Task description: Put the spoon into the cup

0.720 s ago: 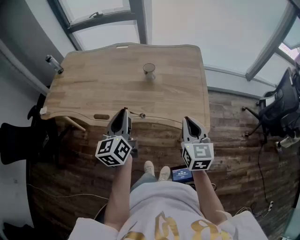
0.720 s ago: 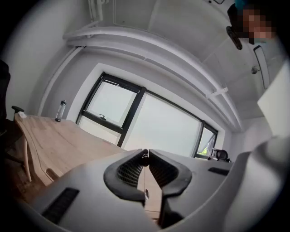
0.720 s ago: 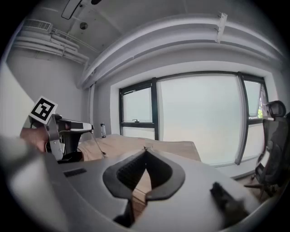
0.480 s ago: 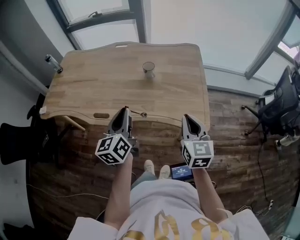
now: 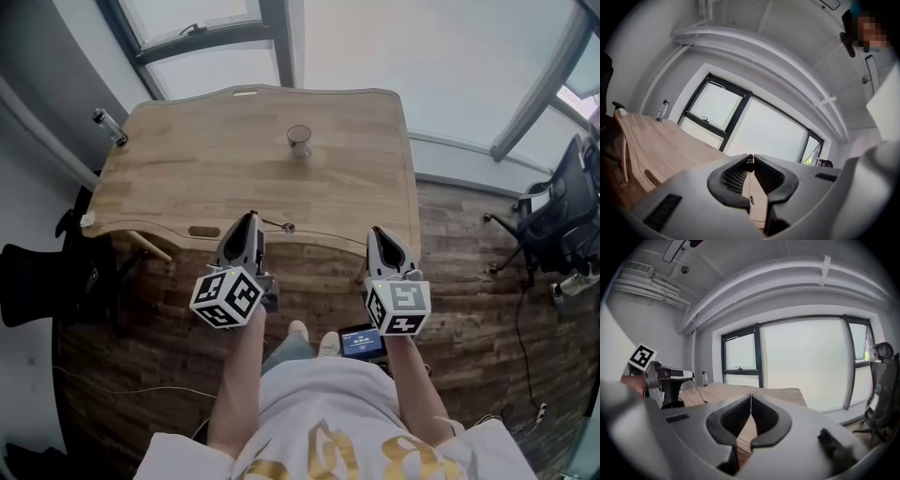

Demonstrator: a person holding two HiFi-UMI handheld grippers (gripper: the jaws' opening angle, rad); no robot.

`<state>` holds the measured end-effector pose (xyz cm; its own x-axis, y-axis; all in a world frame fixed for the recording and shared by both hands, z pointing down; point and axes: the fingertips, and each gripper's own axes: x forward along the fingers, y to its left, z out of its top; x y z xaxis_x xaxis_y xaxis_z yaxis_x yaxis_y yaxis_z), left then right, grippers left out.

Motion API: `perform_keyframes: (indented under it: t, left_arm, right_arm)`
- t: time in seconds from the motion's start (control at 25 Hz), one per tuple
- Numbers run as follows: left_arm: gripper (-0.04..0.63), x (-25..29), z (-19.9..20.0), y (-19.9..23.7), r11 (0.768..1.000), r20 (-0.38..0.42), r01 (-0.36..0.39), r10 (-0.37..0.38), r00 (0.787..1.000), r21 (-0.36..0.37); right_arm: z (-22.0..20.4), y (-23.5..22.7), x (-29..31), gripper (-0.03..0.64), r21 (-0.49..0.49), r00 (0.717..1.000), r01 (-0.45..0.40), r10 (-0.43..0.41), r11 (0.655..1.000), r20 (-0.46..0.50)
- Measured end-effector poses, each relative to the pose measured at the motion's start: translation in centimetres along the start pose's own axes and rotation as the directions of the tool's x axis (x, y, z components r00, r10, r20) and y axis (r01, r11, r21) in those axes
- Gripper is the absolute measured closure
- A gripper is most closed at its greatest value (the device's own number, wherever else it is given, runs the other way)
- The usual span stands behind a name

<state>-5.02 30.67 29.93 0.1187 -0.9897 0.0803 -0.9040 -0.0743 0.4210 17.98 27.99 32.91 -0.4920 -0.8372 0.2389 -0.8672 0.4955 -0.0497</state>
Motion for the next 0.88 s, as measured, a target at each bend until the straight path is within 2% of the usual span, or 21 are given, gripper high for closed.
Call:
perform_keyframes:
  t: [0.24,0.44,0.88]
  left_arm:
    - [0.545,0.3,0.4,1.2,1.000,0.007,-0.028,0.028,1.000,-0.003]
    - [0.545,2.8,0.6,2.7,0.999,0.012,-0.036,0.036,0.999,-0.016]
    - [0.545,15.6,3.7,9.8,0.999,0.001,-0.025,0.025,1.000,-0.044]
  right_arm:
    - [-0.5,0.5,1.4,0.584,0.002,1.000,-0.022,0.022,1.000,-0.012]
    - [-0.7,-0.2,4.3,0.584,0.001,0.999,-0.020,0.020,1.000,-0.029]
    - [0.5,-1.5,18.4,0.585,0.010,0.997,-0.002,0.003,1.000,-0.081]
